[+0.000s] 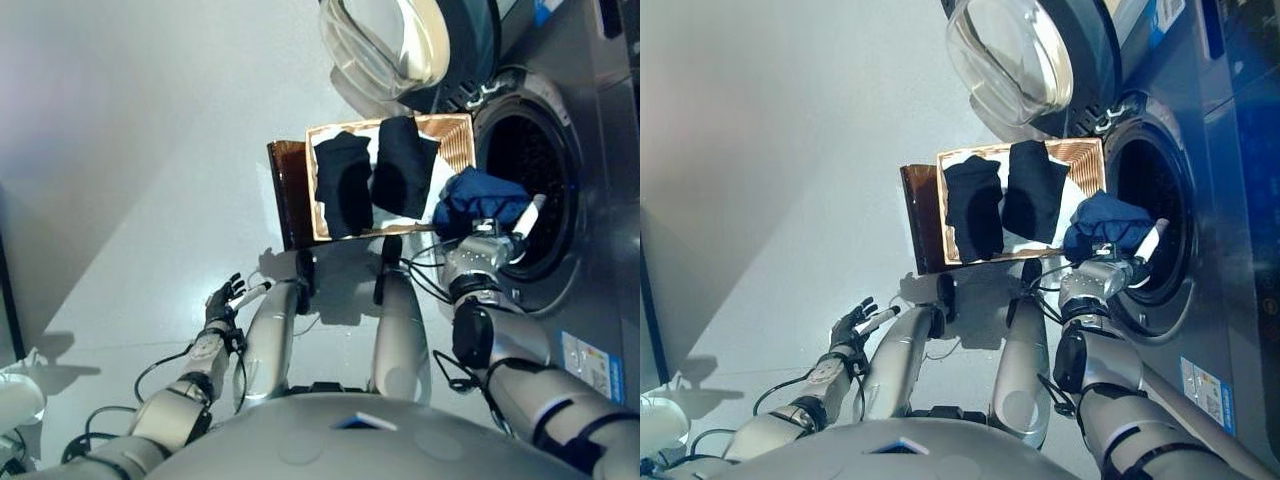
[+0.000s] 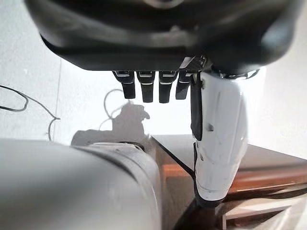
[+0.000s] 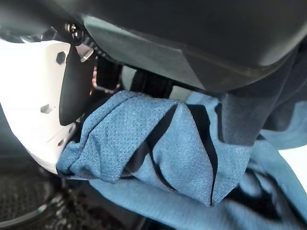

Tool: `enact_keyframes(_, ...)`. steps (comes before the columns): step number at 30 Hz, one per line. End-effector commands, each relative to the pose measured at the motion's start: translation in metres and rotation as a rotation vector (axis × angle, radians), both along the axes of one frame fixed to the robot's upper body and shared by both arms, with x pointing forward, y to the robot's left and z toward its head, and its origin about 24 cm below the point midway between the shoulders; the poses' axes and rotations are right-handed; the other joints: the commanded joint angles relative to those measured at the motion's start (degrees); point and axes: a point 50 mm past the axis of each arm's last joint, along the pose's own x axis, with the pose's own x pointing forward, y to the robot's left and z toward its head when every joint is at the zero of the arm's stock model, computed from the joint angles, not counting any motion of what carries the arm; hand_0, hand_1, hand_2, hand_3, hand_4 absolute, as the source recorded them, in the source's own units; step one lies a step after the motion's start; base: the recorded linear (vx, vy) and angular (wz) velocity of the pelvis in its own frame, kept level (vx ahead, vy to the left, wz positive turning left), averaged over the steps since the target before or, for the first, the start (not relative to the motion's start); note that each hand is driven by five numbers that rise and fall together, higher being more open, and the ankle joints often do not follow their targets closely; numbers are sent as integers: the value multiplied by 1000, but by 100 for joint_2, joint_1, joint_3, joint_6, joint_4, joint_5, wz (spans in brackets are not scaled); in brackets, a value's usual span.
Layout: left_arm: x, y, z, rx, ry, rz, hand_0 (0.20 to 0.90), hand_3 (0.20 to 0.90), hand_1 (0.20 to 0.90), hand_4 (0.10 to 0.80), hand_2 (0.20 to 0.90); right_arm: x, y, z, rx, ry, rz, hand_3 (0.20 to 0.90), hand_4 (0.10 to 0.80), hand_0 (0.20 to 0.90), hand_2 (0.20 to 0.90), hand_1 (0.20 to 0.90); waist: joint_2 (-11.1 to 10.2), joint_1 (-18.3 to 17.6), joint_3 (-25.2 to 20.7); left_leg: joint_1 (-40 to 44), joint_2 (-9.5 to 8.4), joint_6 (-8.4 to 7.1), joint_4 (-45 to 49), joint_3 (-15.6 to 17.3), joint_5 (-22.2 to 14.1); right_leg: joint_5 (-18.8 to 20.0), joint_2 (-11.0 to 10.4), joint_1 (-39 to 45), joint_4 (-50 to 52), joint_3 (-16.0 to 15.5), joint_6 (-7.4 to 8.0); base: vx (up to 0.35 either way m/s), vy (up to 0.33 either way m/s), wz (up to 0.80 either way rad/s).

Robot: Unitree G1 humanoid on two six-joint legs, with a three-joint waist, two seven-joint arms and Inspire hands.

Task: Pick up the clothes and place them into the washing machine

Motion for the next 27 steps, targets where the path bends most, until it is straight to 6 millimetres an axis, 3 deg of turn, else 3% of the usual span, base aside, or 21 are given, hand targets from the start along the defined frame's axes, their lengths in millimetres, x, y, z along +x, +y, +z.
enact_keyframes(1,-9,8,-1,63,8,-27,900,900,900,800,900,9,-40,47,-189,-76,-67,200,300,200,200,200,102,85,-64,-116,155,-421,616,-114,-564,-744,153,116,628,28,-220,30,6,-4)
enact_keyframes(9,2,4,6,57,-57,-61,900,900,900,800,900,25,-67,98,-286,-120,-96,200,300,200,200,200,271,206,-80,-551,123,-414,813,-33,-589,-831,145,-410,952,145,-279,-24,5,-1)
enact_keyframes(19,12,3,12,80,-101,-101,900,900,900,800,900,19,-114,182,-284,-228,-320,200,300,200,200,200,405,335,-181,-967,62,-375,1027,-9,-658,-916,132,-906,1266,257,-319,-12,11,4)
enact_keyframes(27,15,-1,13,97,-99,-114,900,900,900,800,900,-15,-148,194,-193,-172,-526,200,300,200,200,200,472,297,-261,-1216,21,-347,1139,24,-693,-947,108,-1205,1412,333,-342,-9,27,3)
